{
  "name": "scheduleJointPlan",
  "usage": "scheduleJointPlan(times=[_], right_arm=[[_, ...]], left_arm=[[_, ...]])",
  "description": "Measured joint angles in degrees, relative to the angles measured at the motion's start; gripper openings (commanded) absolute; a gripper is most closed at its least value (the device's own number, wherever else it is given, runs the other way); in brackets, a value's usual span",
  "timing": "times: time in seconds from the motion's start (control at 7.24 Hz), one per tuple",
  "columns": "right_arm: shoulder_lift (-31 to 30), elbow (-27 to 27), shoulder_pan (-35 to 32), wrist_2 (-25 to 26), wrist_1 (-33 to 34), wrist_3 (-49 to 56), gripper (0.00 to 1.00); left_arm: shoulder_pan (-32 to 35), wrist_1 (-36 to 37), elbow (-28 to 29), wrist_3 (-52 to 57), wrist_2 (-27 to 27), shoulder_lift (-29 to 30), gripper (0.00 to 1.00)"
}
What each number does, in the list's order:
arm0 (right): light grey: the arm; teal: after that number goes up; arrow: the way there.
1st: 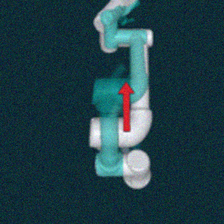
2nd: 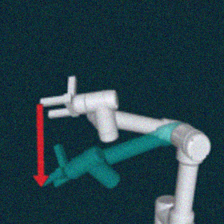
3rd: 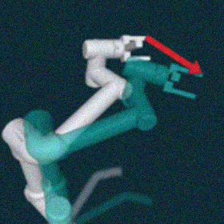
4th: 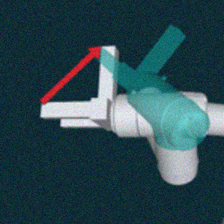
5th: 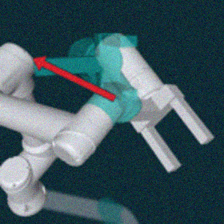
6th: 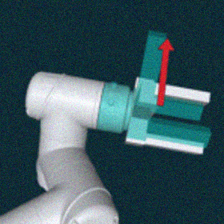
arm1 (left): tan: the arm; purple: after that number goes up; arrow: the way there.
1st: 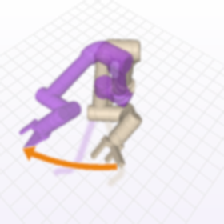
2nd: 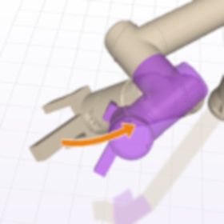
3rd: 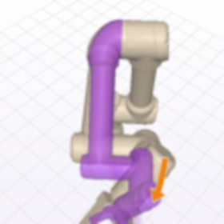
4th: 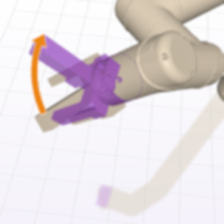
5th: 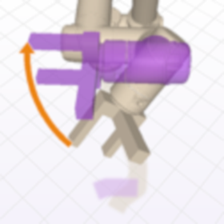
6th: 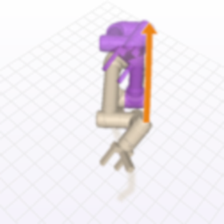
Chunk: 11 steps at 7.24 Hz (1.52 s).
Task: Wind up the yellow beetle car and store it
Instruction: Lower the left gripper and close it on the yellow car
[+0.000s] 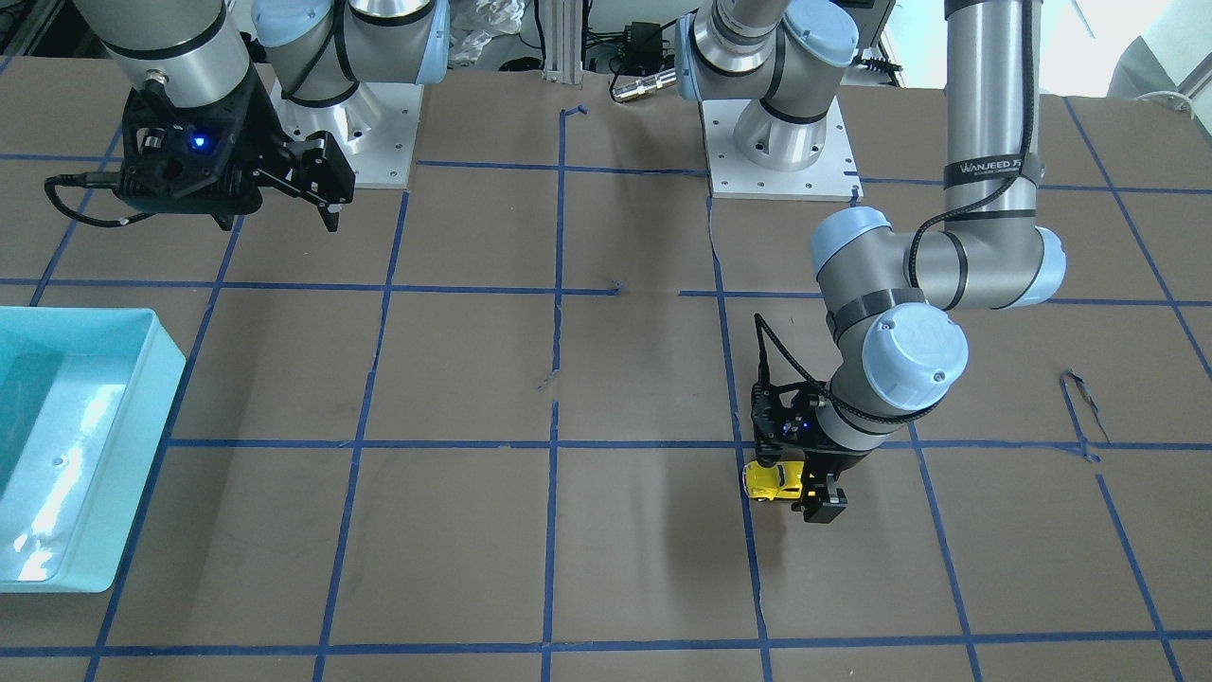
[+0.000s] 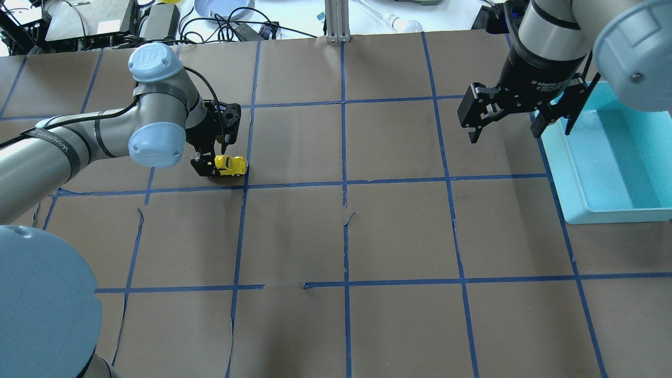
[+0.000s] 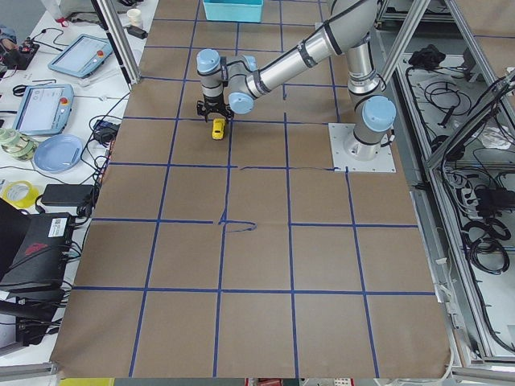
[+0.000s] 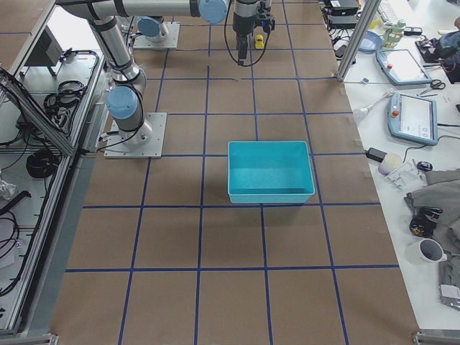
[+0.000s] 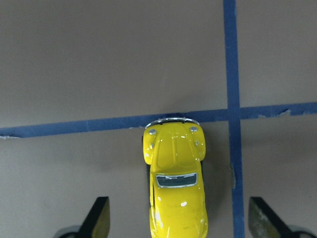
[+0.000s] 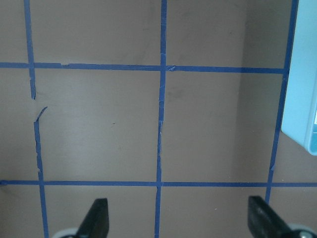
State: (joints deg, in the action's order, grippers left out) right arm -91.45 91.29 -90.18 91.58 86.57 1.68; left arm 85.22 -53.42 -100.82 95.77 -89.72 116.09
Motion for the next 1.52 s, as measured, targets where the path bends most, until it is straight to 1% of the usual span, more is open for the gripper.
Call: scheduleJointPlan(times=[0.14, 0.28, 0.55, 0.83, 1.24, 1.38, 1.52], right_arm=[[0.0, -0.01, 0.0, 0.0, 0.0, 0.04, 1.0], [0.01, 0.0, 0.0, 0.0, 0.0, 0.06, 1.0], [0.04, 0.02, 0.0, 0.0, 0.0, 0.06, 1.0], [0.0, 0.02, 0.0, 0.0, 0.0, 0.0, 1.0], [-0.01, -0.02, 0.0, 0.0, 0.02, -0.01, 1.0], [-0.02, -0.04, 0.0, 0.0, 0.03, -0.01, 1.0], [-0.03, -0.04, 0.0, 0.0, 0.02, -0.01, 1.0]], left_arm=[[0.01, 0.04, 0.26, -3.86, 0.12, 0.32, 0.9], [0.01, 0.18, 0.4, -4.56, 0.06, 0.7, 0.9], [-0.06, 2.79, 0.31, 0.38, -0.15, 2.37, 0.9], [-0.12, 3.9, 0.2, 4.0, 0.08, 3.29, 0.86], [-0.14, 3.35, 0.01, 1.43, -0.1, 2.89, 0.85], [-0.13, 2.79, -0.1, -0.51, -0.13, 2.44, 0.82], [-0.09, 2.27, -0.2, -1.79, -0.12, 2.14, 0.68]])
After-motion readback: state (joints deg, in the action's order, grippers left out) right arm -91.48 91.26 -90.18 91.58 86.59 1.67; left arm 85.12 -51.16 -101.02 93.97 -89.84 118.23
